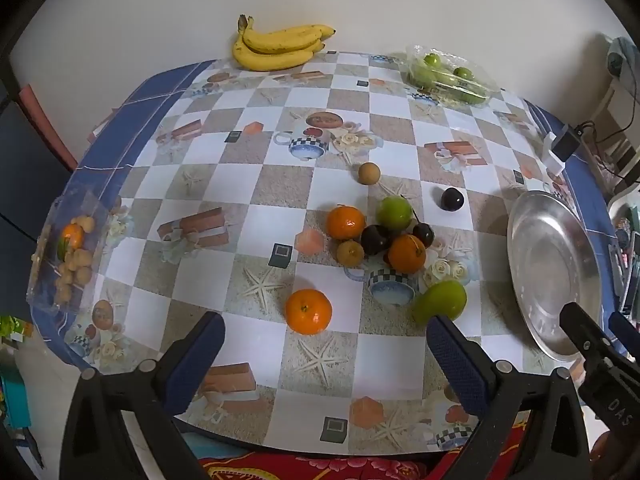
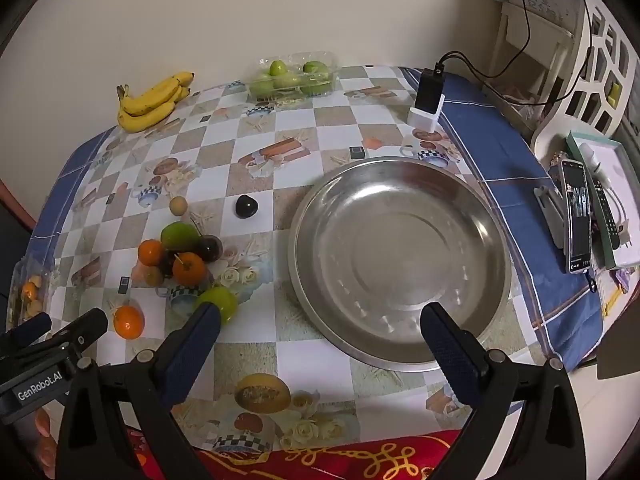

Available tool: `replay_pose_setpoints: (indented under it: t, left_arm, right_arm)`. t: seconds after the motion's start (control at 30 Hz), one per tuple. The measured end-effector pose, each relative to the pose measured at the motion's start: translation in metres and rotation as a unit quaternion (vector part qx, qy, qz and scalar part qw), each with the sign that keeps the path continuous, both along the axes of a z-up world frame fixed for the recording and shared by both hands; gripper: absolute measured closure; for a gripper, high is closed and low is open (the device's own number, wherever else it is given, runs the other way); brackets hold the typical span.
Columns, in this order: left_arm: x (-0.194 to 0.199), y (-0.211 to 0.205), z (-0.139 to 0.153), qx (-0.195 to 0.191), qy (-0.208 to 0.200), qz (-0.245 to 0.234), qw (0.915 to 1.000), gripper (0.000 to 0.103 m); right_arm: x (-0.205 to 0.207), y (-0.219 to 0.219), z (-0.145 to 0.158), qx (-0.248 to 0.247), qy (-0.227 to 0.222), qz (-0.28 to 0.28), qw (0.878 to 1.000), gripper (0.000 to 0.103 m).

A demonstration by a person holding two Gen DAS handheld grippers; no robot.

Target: Organize fruits

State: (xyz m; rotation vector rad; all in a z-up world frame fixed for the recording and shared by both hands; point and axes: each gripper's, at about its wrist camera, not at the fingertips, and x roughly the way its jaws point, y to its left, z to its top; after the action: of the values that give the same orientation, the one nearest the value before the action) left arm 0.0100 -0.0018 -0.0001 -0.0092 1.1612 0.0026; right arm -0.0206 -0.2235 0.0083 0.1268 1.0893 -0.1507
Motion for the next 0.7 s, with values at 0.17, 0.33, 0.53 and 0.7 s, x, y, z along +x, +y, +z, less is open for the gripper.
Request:
replay_pose_setpoints:
  t: [0.17,0.33,0.53,0.7]
  left_arm:
    - [0.004,0.001,-0.006,-0.002,0.01,0.003,0.9999,0.001]
    - [0.011,0.003,-0.014,0.009,0.019,0.009,0.9997,0.001]
    - [0.015,0.007,-0.027,0.011,0.032,0.013,0.9994,0.001]
    - [0.013,0.004,-0.038,0.006,0.037,0.005,0.9993,0.0]
  right_arm:
    - [0.004,0.001,-0.01,0.002,0.017,0.004,1.0,0.003]
    - [0.009,0.003,-0.021,-0.003,0.031,0.004,1.0,0.003]
    - [0.011,0.004,-0.035,-0.013,0.048,0.003,0.999,0.003]
    - [0.01,0.007,-0.044,-0.021,0.057,0.003,0.998,0.003]
